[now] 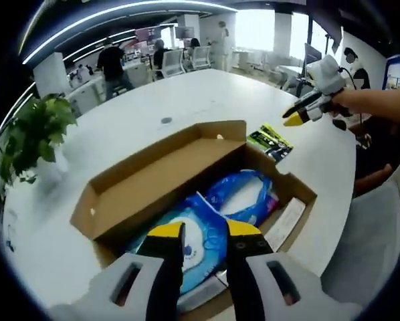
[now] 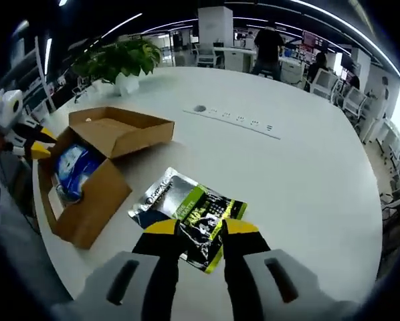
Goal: Operate the shoe box by opening the lid, removing the specified soft item, and placing it in the target area until the item is outside and the box remains undamaged.
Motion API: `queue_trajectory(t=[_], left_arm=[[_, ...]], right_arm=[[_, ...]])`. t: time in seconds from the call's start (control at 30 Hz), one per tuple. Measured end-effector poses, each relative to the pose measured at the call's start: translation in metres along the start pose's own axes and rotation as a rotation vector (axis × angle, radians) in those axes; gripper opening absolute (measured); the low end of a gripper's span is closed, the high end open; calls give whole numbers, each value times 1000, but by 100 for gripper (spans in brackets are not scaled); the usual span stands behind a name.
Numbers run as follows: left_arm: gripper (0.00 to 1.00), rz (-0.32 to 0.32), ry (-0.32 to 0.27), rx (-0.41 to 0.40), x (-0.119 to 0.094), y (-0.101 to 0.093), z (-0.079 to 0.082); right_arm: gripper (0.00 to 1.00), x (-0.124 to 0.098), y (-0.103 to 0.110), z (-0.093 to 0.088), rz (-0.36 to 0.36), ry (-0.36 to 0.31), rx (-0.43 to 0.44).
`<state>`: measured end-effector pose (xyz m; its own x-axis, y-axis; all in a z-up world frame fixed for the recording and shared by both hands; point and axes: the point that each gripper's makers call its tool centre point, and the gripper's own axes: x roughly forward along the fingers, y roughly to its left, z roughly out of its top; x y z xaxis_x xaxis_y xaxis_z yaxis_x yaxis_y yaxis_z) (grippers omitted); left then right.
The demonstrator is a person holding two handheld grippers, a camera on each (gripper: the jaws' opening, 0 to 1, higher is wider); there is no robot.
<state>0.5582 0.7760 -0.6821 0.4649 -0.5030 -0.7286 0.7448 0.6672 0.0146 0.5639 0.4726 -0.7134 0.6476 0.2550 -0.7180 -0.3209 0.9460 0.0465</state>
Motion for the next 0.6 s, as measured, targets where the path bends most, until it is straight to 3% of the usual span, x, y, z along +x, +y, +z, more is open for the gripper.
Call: queue_trajectory(t=[0.6], left_arm=[[25,94,-18,-73,-46,33,-40]], right_arm=[[29,-22,81,26,127,-64,-75]])
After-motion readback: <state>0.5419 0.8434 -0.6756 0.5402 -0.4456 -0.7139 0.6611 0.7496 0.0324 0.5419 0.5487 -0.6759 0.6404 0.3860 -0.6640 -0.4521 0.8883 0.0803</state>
